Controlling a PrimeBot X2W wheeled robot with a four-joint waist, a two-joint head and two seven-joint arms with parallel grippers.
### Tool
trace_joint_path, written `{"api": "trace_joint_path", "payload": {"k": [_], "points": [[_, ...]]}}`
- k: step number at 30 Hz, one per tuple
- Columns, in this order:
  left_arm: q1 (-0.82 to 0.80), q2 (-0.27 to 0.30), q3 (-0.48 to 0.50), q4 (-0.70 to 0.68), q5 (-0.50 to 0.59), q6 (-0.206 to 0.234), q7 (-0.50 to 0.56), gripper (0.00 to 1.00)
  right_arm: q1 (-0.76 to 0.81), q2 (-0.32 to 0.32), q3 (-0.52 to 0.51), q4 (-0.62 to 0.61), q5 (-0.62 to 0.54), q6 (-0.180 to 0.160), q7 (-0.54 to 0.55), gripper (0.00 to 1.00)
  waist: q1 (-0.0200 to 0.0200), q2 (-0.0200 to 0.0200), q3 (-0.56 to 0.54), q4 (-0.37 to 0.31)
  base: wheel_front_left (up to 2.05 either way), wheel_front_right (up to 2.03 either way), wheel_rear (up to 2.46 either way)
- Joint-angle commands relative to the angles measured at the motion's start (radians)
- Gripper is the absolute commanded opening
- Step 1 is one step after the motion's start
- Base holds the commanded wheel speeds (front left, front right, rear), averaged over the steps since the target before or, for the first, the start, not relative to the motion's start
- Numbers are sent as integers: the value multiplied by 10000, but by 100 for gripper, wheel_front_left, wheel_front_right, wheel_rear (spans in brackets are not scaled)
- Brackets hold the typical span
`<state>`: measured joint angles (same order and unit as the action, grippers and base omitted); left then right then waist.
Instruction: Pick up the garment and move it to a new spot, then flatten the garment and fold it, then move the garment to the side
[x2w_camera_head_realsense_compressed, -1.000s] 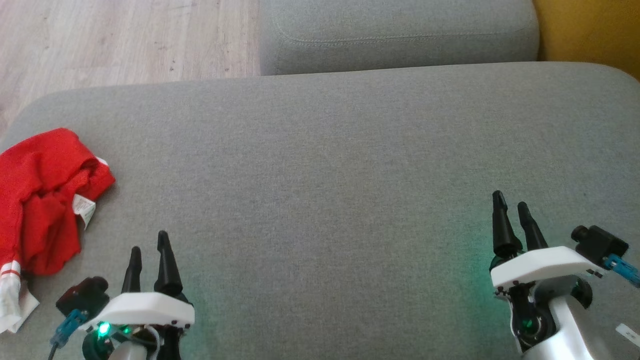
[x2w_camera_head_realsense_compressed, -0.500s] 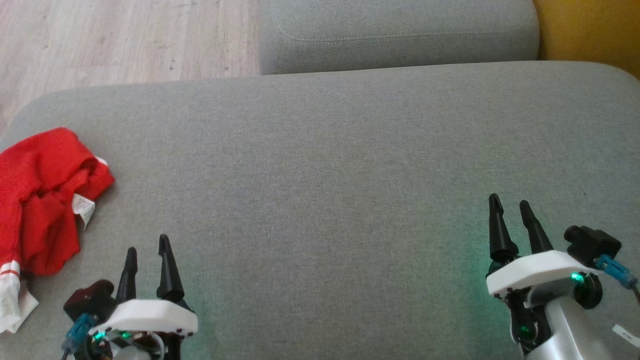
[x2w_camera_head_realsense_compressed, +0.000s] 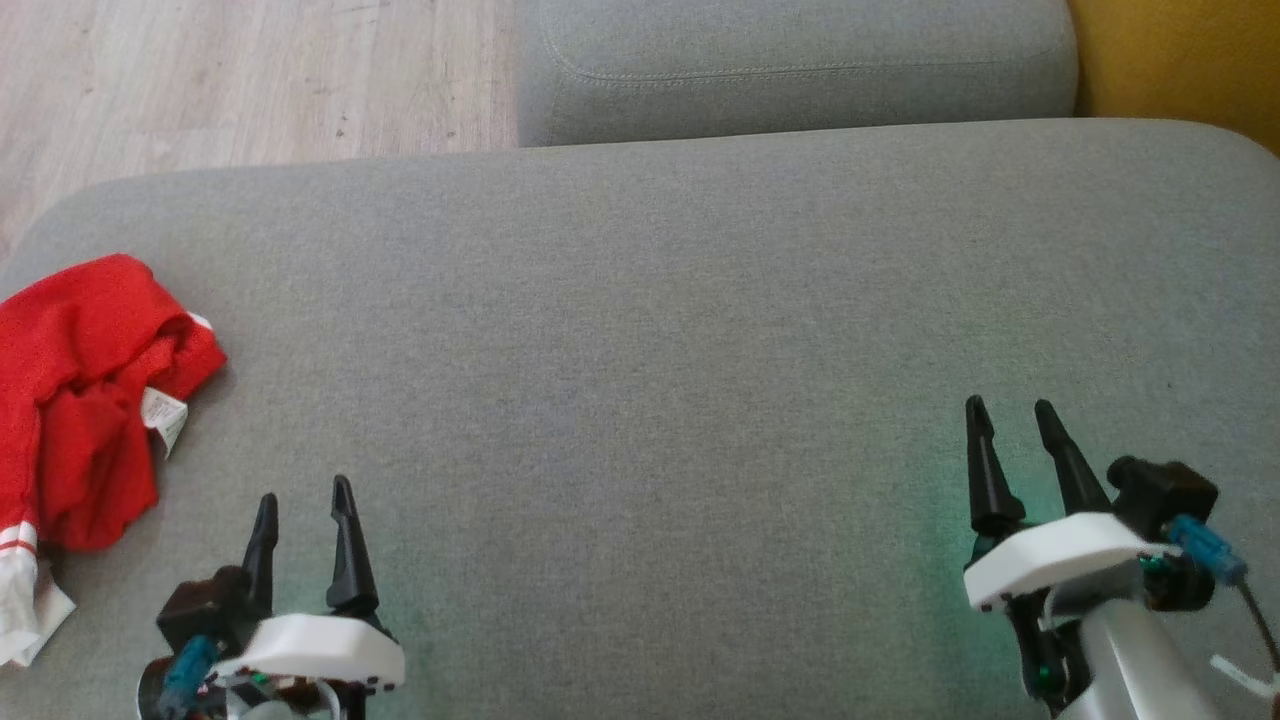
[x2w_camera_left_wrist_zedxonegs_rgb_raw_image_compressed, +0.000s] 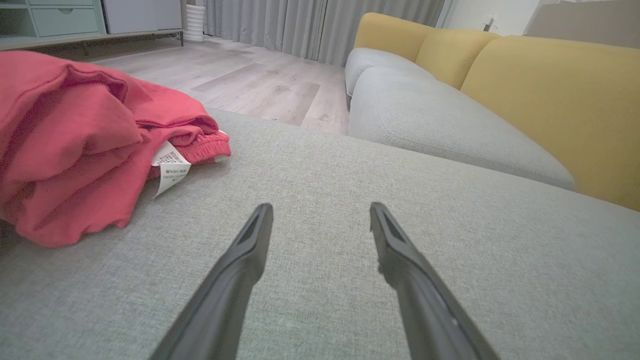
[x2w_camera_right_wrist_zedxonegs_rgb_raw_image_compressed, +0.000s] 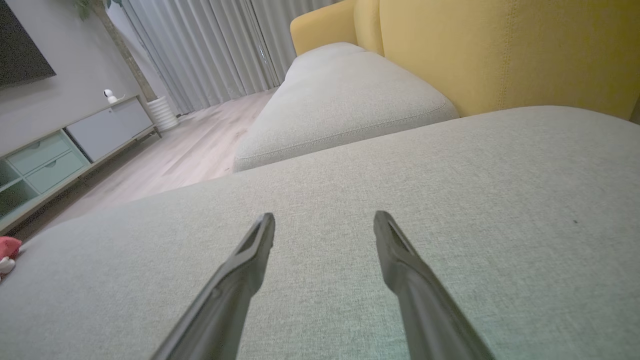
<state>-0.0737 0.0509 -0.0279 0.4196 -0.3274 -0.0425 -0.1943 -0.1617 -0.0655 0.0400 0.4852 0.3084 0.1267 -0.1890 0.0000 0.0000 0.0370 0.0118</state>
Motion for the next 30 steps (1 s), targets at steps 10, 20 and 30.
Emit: {"api": "trace_joint_path", "payload": {"k": [10, 20, 30], "points": [[-259, 9, 420, -236, 1307, 114, -406, 100, -75, -11, 230, -310, -1402, 38, -461, 100, 0, 0, 46, -73, 0, 0, 0], [-238, -3, 538, -195, 2230, 214, -674, 100, -11, 25, 217, -257, -2411, 40, -728, 100, 0, 0, 92, -152, 0, 0, 0], [-123, -5, 396, -224, 1954, 321, -674, 100, 44, 80, 172, -236, -2353, 40, -728, 100, 0, 0, 64, 73, 0, 0, 0]]}}
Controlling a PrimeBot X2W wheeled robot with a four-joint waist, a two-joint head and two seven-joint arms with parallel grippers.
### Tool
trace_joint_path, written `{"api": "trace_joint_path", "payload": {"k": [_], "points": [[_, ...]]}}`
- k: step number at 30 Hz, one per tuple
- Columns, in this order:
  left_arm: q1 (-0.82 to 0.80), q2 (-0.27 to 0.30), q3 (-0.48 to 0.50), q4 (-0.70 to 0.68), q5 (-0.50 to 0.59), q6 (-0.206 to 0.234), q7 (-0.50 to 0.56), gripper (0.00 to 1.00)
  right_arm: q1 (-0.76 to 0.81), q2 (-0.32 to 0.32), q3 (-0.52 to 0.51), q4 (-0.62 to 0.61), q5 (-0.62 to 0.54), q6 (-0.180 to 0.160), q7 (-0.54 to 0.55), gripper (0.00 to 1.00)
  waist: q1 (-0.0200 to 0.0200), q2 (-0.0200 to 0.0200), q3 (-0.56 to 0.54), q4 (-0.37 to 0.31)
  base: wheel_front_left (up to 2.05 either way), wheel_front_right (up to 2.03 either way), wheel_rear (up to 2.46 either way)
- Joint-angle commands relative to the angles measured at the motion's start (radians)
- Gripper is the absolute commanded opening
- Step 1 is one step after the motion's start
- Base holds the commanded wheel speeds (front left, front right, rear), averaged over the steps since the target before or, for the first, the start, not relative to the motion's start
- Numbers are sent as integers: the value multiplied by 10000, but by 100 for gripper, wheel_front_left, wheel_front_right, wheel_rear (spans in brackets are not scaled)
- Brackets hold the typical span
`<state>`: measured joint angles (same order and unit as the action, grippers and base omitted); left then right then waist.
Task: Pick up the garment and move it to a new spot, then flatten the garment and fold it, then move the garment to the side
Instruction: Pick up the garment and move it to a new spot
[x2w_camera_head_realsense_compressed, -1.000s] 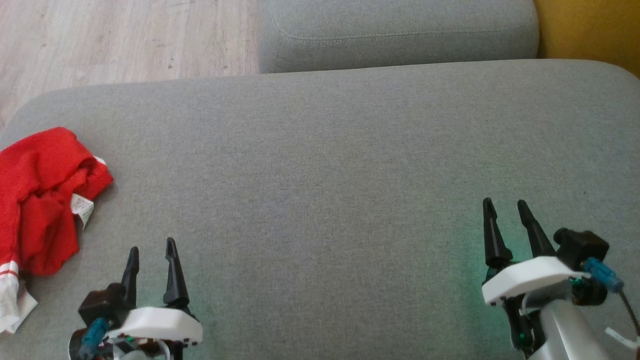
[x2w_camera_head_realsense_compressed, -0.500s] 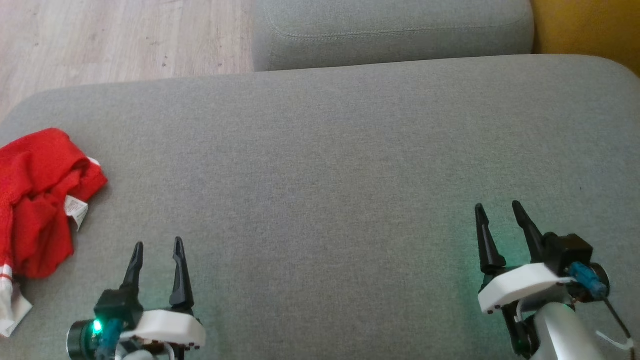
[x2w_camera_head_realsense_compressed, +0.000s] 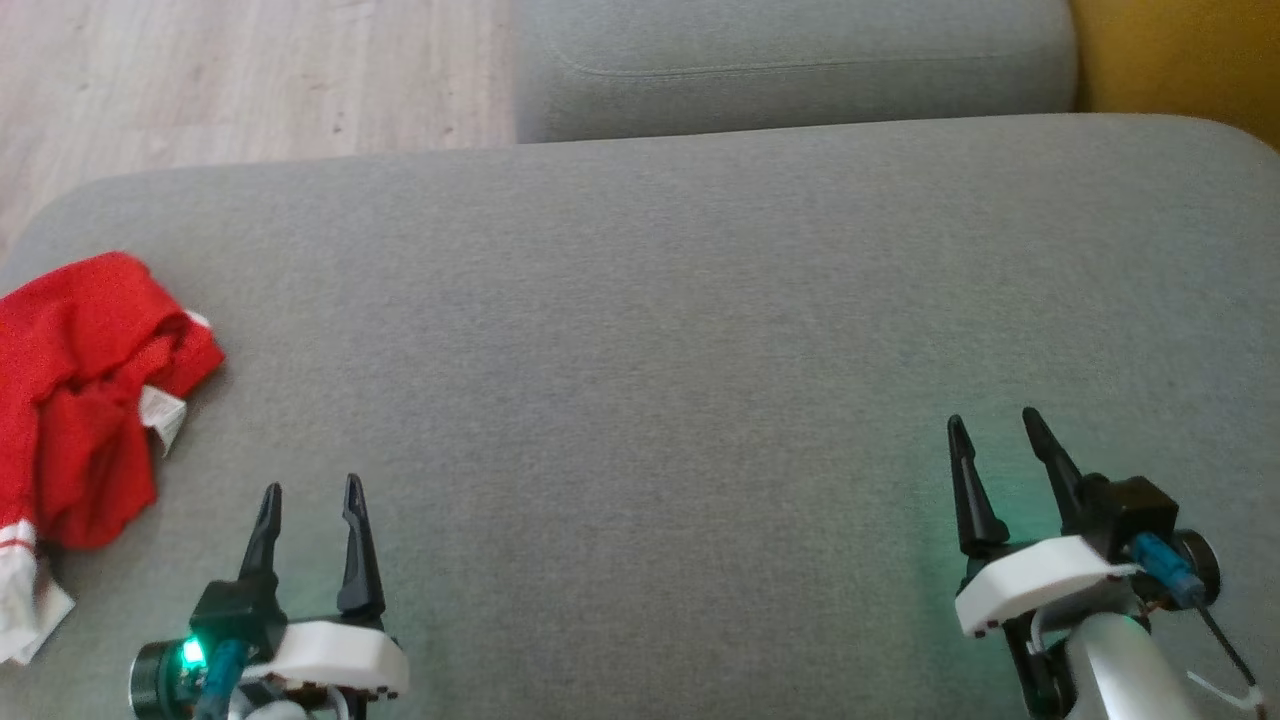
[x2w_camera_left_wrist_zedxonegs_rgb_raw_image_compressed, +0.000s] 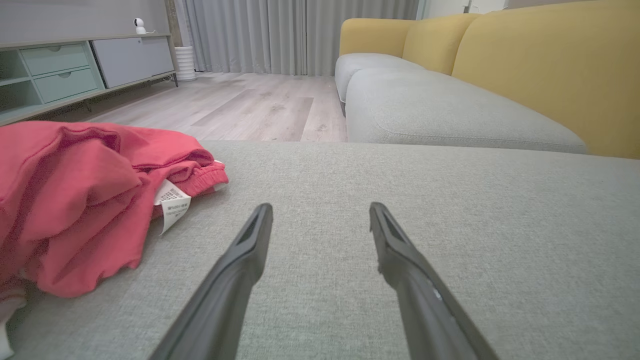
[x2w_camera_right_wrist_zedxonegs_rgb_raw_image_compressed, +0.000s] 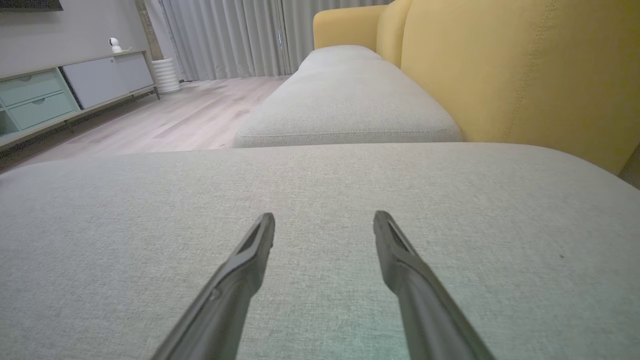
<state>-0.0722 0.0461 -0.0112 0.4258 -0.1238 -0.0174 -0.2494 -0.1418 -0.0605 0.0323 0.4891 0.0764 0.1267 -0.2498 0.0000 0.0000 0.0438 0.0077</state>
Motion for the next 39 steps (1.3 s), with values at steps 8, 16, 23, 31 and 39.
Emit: {"api": "trace_joint_path", "payload": {"k": [8, 16, 23, 31, 39], "points": [[-62, 42, 88, -287, -259, 140, -124, 100, -178, 26, 468, -329, 22, 40, -120, 100, 0, 0, -3, 1383, 0, 0, 0], [224, 42, 258, -320, -203, 128, -124, 100, -254, 66, 995, -256, 234, 40, -120, 100, 0, 0, 46, 3745, 0, 0, 0], [580, 42, 887, -388, -117, 53, -124, 100, -491, 93, 1646, -103, 414, 40, -120, 100, 0, 0, 177, 4938, 0, 0, 0], [96, 233, 1675, -296, -114, -269, -124, 100, -810, 84, 2162, -64, 421, 40, -120, 100, 0, 0, 702, 4863, 0, 0, 0], [-2320, 1437, 2219, -182, -163, -777, -124, 100, -1406, -628, 2548, -475, 386, 40, -120, 100, 0, 0, 2107, 4200, 0, 0, 0]]}}
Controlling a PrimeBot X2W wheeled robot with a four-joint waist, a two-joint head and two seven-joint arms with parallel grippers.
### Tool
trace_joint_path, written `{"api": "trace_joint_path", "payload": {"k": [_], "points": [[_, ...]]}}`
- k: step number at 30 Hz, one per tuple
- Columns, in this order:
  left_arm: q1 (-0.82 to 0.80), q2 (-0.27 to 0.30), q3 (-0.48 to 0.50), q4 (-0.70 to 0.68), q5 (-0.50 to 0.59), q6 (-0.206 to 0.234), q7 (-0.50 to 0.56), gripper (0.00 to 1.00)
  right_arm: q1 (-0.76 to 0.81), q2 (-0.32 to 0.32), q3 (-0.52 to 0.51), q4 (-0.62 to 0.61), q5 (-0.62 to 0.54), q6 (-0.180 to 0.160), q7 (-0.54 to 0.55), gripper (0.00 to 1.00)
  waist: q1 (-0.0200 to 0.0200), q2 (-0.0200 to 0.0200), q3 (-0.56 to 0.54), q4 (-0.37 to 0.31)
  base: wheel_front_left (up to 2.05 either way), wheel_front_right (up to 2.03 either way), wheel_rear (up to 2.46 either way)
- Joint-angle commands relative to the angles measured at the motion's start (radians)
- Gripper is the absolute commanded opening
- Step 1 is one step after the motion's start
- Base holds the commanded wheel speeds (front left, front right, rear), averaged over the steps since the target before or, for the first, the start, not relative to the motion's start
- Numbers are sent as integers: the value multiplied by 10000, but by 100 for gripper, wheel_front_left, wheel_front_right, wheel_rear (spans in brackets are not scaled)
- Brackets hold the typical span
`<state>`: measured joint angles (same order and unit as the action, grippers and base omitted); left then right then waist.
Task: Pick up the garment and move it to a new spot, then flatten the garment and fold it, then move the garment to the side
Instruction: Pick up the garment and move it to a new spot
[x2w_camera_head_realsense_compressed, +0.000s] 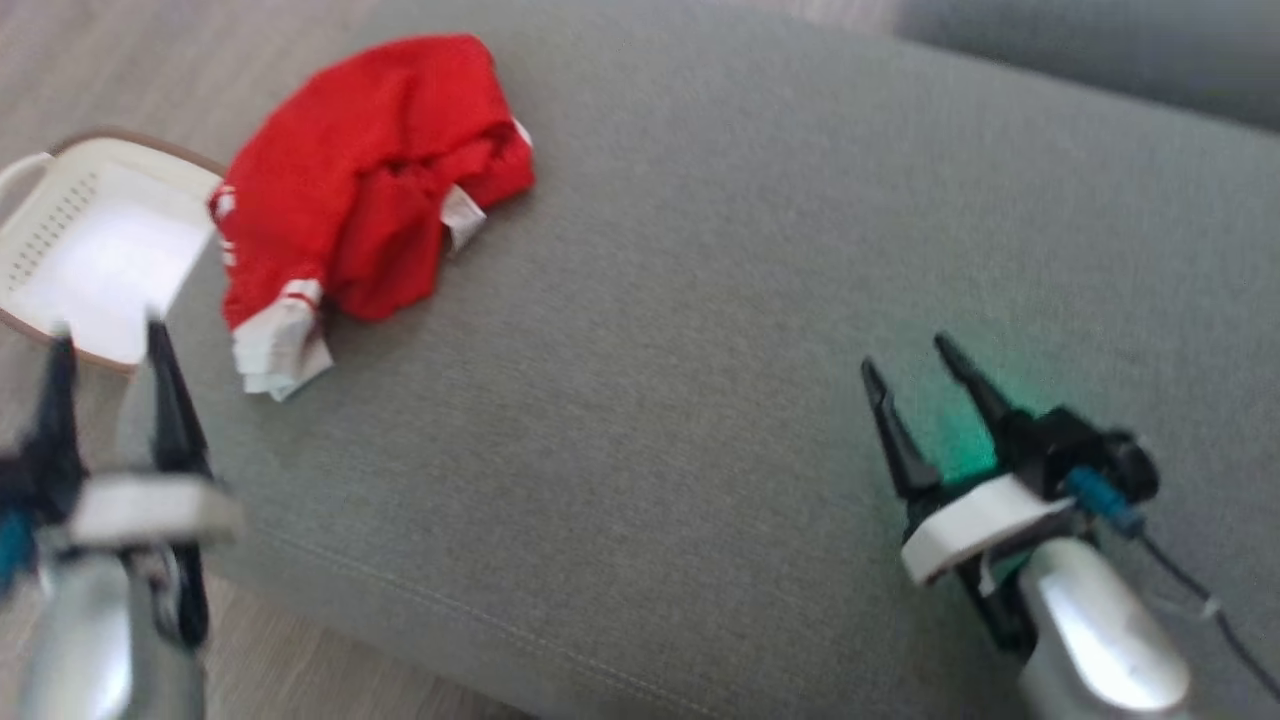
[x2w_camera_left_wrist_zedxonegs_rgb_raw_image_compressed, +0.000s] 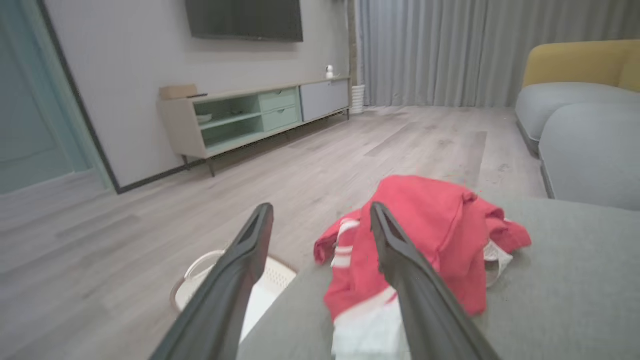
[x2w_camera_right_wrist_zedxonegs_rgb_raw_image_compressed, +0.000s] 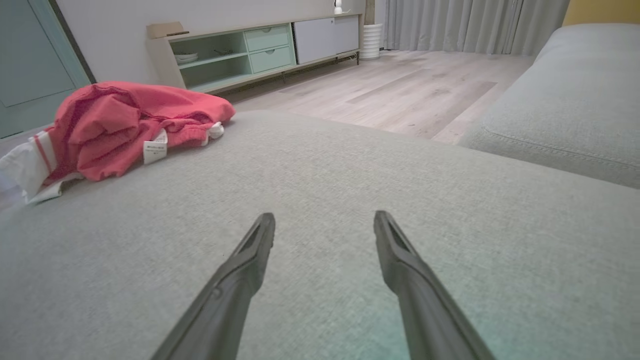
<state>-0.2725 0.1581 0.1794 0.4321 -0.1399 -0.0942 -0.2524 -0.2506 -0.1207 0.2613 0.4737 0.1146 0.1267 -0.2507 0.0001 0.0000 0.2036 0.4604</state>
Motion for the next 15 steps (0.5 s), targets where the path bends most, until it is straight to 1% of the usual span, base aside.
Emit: {"api": "trace_joint_path", "payload": {"k": [1, 4, 5, 6, 7, 11, 15], "points": [[-1096, 653, 183, -64, -31, -142, -93, 100, -462, -250, 322, -469, 24, 40, -111, 100, -1, 0, 888, -466, 0, 0, 0], [-2299, 1080, -122, 458, -309, -290, -93, 100, -639, -534, 451, -697, 62, 40, -111, 100, -1, 0, 1413, -681, 0, 0, 0], [-2299, 1080, -122, 458, -309, -290, -93, 100, -639, -534, 451, -697, 62, 40, -111, 100, -1, 0, 1413, -681, 0, 0, 0], [-3031, 1420, -534, 941, -453, -339, -47, 100, -762, -683, 526, -833, 110, 40, -111, 100, -1, 0, 1741, -843, 0, 0, 0], [-3031, 1420, -534, 941, -453, -339, -47, 100, -762, -683, 526, -833, 110, 40, -111, 100, -1, 0, 1741, -843, 0, 0, 0], [-4230, 1878, -1727, 1739, -1104, -358, 352, 100, -966, -970, 635, -941, 138, 40, -111, 100, -1, 0, 2262, -1132, 0, 0, 0], [-5052, 2402, -2521, 2835, -1876, -361, 900, 100, -1174, -1127, 605, -969, 225, 40, -111, 100, -1, 0, 2686, -1472, 0, 0, 0]]}}
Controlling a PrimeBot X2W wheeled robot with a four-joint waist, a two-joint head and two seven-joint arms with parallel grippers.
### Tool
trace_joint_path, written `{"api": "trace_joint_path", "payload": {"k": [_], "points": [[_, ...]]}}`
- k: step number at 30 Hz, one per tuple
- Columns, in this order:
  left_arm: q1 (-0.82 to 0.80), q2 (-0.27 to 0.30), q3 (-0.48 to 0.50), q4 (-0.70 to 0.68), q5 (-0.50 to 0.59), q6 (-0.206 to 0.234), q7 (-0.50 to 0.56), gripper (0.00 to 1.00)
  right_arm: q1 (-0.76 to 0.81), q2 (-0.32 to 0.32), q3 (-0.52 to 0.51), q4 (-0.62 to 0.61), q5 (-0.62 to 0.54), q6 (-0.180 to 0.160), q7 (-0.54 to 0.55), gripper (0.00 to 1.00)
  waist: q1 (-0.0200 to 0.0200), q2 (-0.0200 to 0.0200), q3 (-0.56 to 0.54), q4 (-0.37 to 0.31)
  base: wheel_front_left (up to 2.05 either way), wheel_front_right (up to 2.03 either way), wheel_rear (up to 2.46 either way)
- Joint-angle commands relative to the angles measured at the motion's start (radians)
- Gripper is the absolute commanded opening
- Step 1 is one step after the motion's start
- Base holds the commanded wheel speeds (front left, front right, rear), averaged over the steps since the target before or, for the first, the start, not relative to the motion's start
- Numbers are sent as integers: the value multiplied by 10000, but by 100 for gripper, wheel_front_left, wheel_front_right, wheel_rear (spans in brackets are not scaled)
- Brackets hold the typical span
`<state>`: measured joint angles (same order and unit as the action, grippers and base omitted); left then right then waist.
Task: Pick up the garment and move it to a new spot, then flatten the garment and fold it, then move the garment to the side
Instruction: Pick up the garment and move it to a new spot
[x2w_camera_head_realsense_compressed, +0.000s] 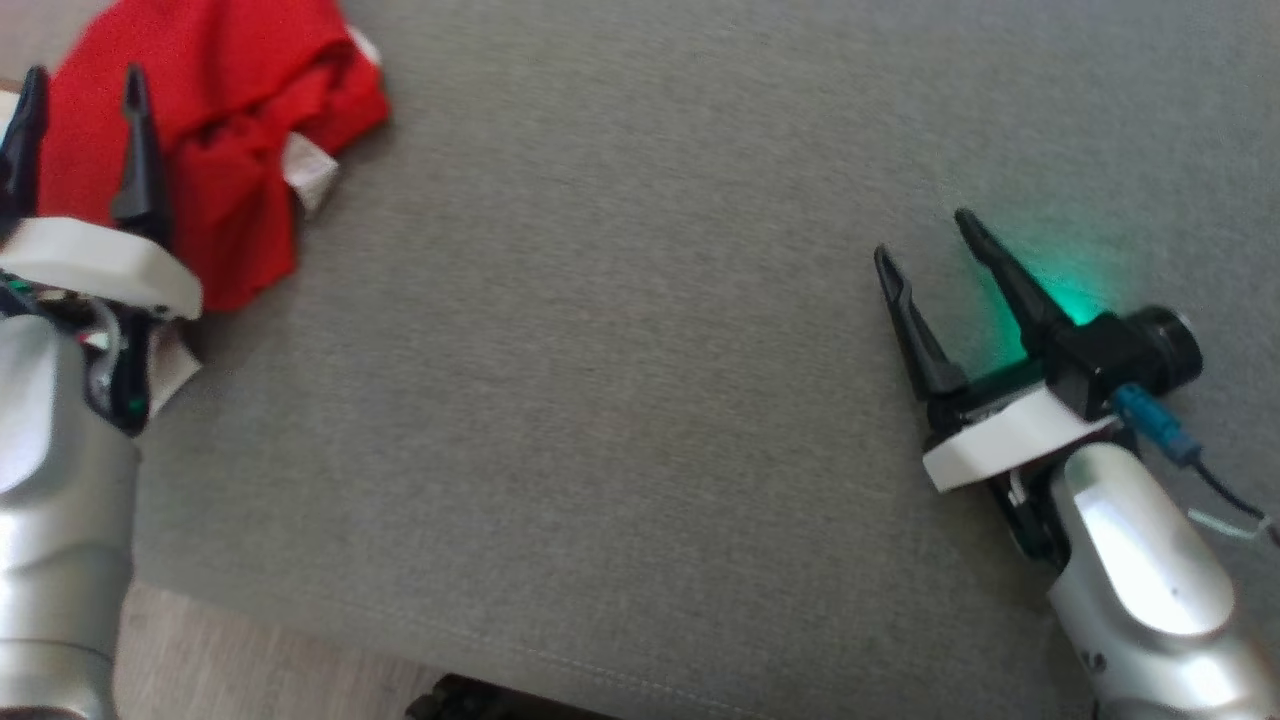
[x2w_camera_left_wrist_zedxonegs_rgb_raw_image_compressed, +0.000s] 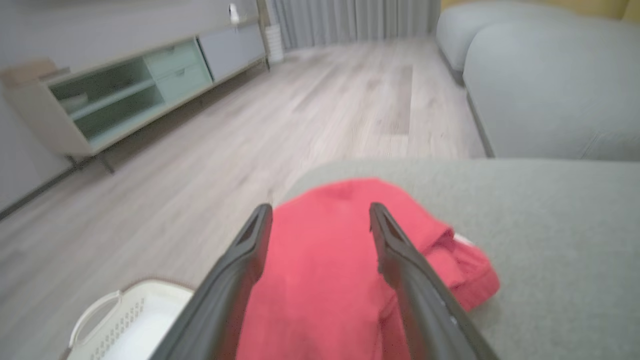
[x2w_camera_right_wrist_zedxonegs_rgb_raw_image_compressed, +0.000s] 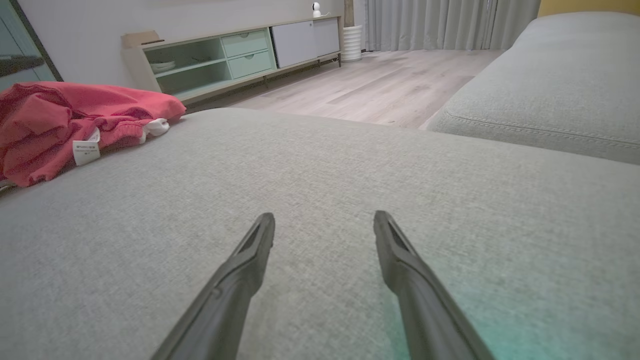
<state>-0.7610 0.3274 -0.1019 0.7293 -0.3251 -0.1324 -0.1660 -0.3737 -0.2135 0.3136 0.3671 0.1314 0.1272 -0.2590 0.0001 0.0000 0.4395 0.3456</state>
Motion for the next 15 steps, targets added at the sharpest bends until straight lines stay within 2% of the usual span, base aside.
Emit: {"api": "trace_joint_path", "payload": {"k": [1, 8, 9, 15], "points": [[-300, 797, 223, 217, -143, 20, 230, 100, 15, -229, 86, 107, 75, 35, -28, 100, -1, 0, 412, -412, 0, 0, 0], [-768, 975, 315, 2616, -557, 164, 1342, 98, -128, -214, 57, 195, 238, 35, -28, 100, -1, 0, 666, -991, 0, 0, 0], [-814, 988, 276, 2811, -550, 162, 1393, 0, -121, -204, 53, 233, 276, 35, -28, 100, -1, 0, 656, -1044, 0, 0, 0], [-1356, 1431, 237, 3263, -334, 555, 688, 0, -90, 36, -65, 289, 454, 35, -28, 100, -1, 0, 247, -1361, 0, 0, 0]]}}
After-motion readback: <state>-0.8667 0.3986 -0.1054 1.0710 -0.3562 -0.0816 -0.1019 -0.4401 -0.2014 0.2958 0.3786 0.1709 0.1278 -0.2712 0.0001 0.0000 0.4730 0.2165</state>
